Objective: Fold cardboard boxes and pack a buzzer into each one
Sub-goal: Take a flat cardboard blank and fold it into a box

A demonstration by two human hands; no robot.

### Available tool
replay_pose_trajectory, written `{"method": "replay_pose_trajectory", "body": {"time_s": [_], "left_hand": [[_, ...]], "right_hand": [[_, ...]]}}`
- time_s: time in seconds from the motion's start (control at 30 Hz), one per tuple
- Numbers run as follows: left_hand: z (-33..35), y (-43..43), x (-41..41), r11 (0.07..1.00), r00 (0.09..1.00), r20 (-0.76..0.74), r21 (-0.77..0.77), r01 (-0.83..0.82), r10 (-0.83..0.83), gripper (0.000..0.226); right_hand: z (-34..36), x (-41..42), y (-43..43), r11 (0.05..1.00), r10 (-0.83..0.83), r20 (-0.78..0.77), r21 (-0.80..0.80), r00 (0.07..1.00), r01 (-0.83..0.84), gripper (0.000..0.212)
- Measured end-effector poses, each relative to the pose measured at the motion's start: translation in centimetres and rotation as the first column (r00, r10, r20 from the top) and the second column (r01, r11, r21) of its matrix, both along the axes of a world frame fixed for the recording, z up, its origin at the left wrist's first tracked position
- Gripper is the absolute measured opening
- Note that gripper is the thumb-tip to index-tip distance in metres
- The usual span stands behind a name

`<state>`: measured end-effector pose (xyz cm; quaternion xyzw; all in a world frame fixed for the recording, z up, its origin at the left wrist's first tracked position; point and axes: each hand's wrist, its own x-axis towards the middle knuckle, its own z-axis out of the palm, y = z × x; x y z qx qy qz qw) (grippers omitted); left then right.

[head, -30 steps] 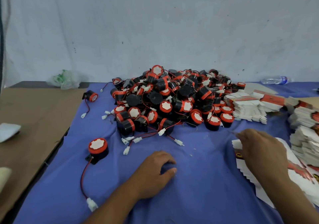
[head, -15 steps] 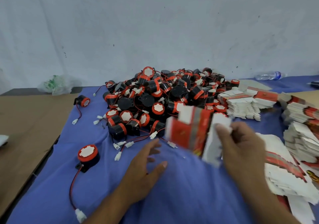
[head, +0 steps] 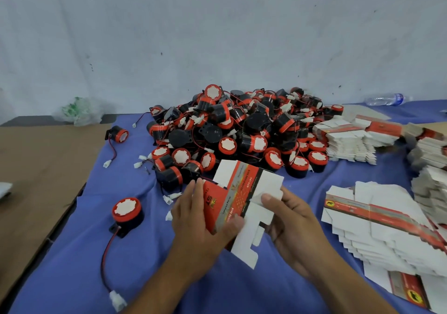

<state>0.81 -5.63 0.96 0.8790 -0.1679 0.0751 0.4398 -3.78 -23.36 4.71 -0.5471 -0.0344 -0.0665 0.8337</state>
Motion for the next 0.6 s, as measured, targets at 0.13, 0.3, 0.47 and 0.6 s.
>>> {"method": "replay_pose_trajectory", "body": {"time_s": [0.13, 0.3, 0.47, 0.6], "left_hand": [[-0.1, -0.4, -0.6, 0.995, 1.000, 0.020, 0.102, 0.009, -0.011, 0.109], [0.1, -0.7, -0.8, 0.944, 0.985, 0.169, 0.316, -0.099, 0.047, 0.117], [1.5, -0.8, -1.2, 0.887, 0.952, 0.303, 0.429, -0.172, 0.038, 0.118], [2.1, -0.6, -1.3, 0.845, 0.917, 0.398, 0.494, -0.208, -0.007, 0.107]], "right_hand": [[0.3, 0.0, -1.2, 0.998, 0.015, -0.097, -0.052, 0.995, -0.020, 0.022], [0.0, 0.0, -2.0, 0.993, 0.117, -0.119, -0.009, 0.986, -0.119, 0.021], [-0.6, 0.1, -1.6, 0.990, 0.140, -0.019, 0.005, 0.990, -0.139, 0.029], [-0.9, -0.1, -1.1, 0.974, 0.009, 0.021, -0.225, 1.000, -0.004, 0.050]]}}
